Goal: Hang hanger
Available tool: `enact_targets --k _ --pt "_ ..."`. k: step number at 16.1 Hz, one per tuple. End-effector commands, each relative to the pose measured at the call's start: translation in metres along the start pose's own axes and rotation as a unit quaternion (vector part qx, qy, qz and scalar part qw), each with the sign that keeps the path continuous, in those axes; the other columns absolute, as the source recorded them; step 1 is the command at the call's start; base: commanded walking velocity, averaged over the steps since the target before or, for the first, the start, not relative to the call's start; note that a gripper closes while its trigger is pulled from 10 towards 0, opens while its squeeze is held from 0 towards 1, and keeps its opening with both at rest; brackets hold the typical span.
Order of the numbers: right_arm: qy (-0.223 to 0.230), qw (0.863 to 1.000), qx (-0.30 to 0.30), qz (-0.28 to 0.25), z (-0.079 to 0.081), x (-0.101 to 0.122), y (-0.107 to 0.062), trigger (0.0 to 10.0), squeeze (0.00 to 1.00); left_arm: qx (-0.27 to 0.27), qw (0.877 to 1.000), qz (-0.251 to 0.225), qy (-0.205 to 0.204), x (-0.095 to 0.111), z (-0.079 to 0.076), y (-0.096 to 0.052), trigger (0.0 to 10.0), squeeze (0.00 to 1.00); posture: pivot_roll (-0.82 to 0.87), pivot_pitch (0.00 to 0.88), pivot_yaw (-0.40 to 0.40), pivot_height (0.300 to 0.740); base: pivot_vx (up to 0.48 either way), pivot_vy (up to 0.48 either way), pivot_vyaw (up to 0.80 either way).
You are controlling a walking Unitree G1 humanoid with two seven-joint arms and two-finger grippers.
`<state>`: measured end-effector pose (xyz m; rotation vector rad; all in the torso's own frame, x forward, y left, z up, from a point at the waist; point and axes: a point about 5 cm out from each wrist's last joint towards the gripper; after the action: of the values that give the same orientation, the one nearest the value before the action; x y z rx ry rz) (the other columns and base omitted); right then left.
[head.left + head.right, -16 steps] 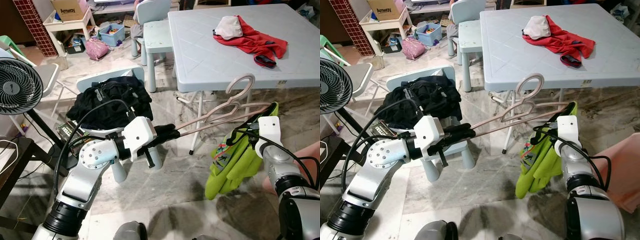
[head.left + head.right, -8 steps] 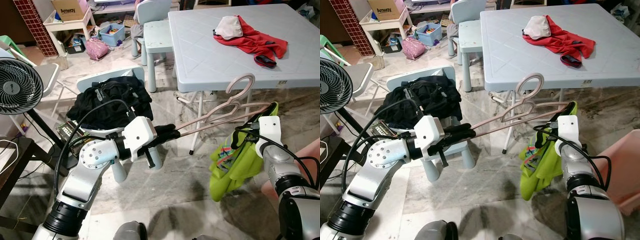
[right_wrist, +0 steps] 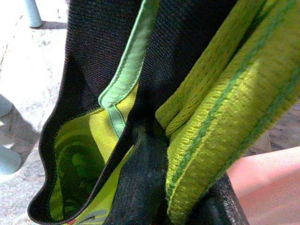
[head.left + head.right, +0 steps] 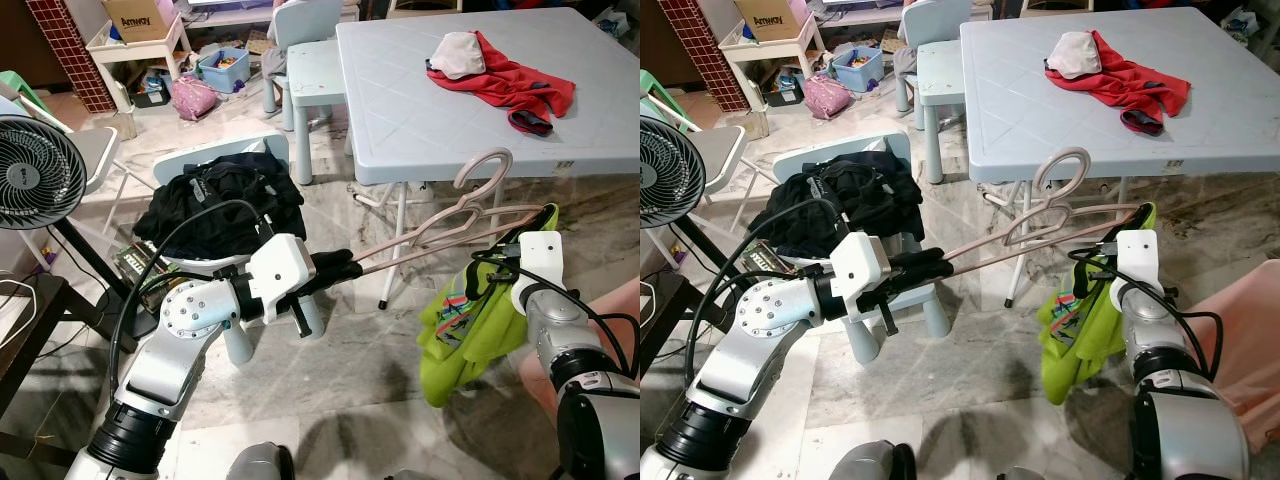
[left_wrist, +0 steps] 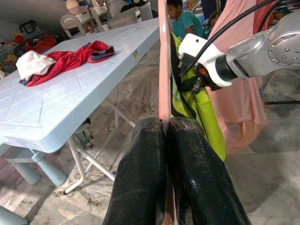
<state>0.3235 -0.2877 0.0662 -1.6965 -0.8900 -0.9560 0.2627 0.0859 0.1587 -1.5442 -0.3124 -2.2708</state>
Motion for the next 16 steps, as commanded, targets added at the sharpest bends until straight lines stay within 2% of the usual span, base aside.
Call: enact_targets --k 1,4,6,9,11,14,16 --pt "0.011 1.0 0.0 -0.005 0.002 0.005 0.002 0.0 0.0 0.001 1.0 -0.025 0.014 0.012 0.004 0.002 0.0 0.0 0.04 0.03 0.063 0.74 0.0 0.0 0.0" --pt "0.017 1.0 -0.005 -0.016 0.001 0.008 0.002 0.0 0.0 0.002 1.0 -0.022 0.013 0.01 0.003 0.001 0.0 0.0 0.04 0.03 0.063 0.74 0.0 0.0 0.0" --pt "0.029 0.998 -0.034 -0.043 -0.01 0.017 0.001 0.0 0.0 0.002 1.0 -0.014 0.013 0.007 0.002 -0.002 0.0 0.0 0.04 0.03 0.063 0.74 0.0 0.0 0.0" --pt "0.063 0.984 -0.126 -0.109 -0.044 0.044 -0.002 0.0 0.0 0.009 1.0 0.016 0.014 -0.009 0.0 -0.011 0.0 0.0 0.04 0.02 0.057 0.74 0.0 0.0 0.0" --pt "0.085 0.973 -0.155 -0.148 -0.054 0.064 -0.004 0.0 0.0 0.019 0.999 0.028 0.01 -0.017 -0.001 -0.013 0.0 0.0 0.03 0.017 0.054 0.74 0.0 0.0 0.0" --pt "0.096 0.962 -0.165 -0.198 -0.054 0.095 -0.005 0.0 0.0 0.019 0.999 0.041 -0.003 -0.027 -0.009 -0.012 0.0 0.0 0.02 0.004 0.035 0.74 0.0 0.0 0.0" --pt "0.094 0.953 -0.172 -0.231 -0.052 0.119 -0.007 0.0 0.0 -0.009 0.998 0.064 -0.021 -0.037 -0.022 -0.012 0.0 0.0 0.02 0.001 0.027 0.74 0.0 0.0 0.0"
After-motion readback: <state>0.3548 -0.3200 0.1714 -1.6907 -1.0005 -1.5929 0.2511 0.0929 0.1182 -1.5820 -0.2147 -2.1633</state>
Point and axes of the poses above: a point about 5 cm out from each wrist's last joint towards the gripper, its own y axis pointing out of the wrist towards the gripper, its own x axis along the axis of the wrist's last joint, z = x × y, and after that the axes turned 2 degrees about y, right-handed
